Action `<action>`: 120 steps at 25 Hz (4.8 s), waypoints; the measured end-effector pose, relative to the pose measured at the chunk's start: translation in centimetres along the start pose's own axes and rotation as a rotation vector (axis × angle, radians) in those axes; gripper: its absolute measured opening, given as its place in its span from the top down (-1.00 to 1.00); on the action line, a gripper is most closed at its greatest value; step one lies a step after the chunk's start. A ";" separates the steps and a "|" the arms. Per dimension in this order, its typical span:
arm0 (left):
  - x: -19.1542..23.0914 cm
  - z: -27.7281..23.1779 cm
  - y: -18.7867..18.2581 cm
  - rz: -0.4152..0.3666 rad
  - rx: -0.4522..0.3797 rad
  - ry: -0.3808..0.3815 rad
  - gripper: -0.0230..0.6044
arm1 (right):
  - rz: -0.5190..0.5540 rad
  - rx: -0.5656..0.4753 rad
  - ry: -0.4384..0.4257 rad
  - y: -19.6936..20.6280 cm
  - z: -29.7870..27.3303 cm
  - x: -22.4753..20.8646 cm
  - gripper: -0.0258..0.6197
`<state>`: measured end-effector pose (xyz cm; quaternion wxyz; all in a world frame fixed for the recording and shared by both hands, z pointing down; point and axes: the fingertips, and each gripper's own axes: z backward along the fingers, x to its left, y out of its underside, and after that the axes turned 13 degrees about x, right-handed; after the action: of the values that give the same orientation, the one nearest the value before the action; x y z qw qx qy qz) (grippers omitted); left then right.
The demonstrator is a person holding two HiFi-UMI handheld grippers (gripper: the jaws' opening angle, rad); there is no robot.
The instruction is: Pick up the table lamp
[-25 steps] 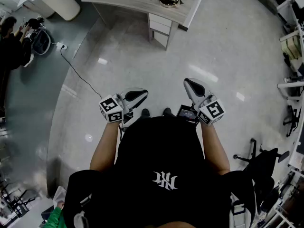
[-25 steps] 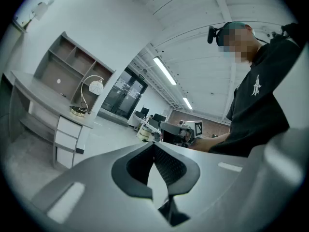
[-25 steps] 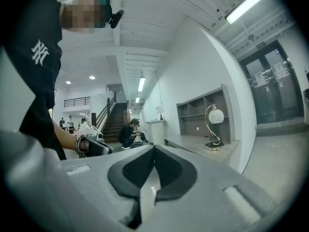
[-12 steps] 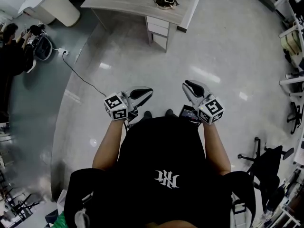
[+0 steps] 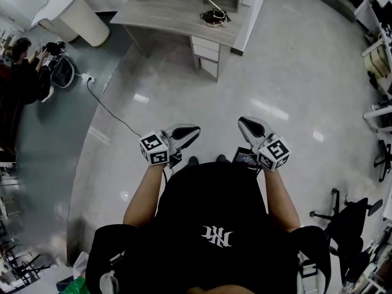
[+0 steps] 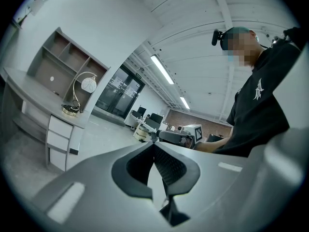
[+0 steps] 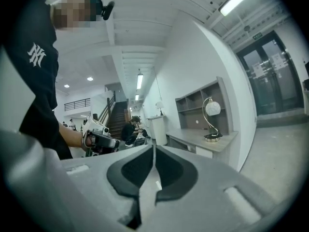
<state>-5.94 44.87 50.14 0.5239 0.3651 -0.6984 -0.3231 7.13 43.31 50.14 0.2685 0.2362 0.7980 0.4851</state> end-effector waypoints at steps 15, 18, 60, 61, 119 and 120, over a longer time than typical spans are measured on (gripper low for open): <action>1.2 -1.2 0.3 0.046 -0.010 -0.083 0.95 | 0.029 0.001 -0.142 0.0 -0.7 -1.2 0.91; 1.6 -1.8 0.5 0.067 -0.010 -0.099 0.95 | 0.017 -0.007 -0.163 0.1 -0.7 -1.8 0.91; 20.0 -4.2 -10.6 0.127 -0.084 -0.079 0.95 | 0.013 0.033 -0.143 -7.8 -13.1 -16.3 0.91; 21.0 -4.1 -11.3 0.125 -0.082 -0.075 0.95 | 0.013 0.034 -0.138 -8.5 -13.9 -17.0 0.91; 57.5 -14.3 -51.2 -0.602 0.316 0.194 0.64 | -0.155 -0.043 0.396 -19.8 -38.4 -42.9 0.69; 57.9 -14.7 -51.1 -0.613 0.328 0.230 0.63 | -0.166 -0.036 0.434 -19.7 -39.0 -43.2 0.69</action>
<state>6.33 -32.06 39.83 0.4123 0.6707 -0.5354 -0.3056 11.30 -17.71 55.99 0.1339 0.0550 0.8448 0.5151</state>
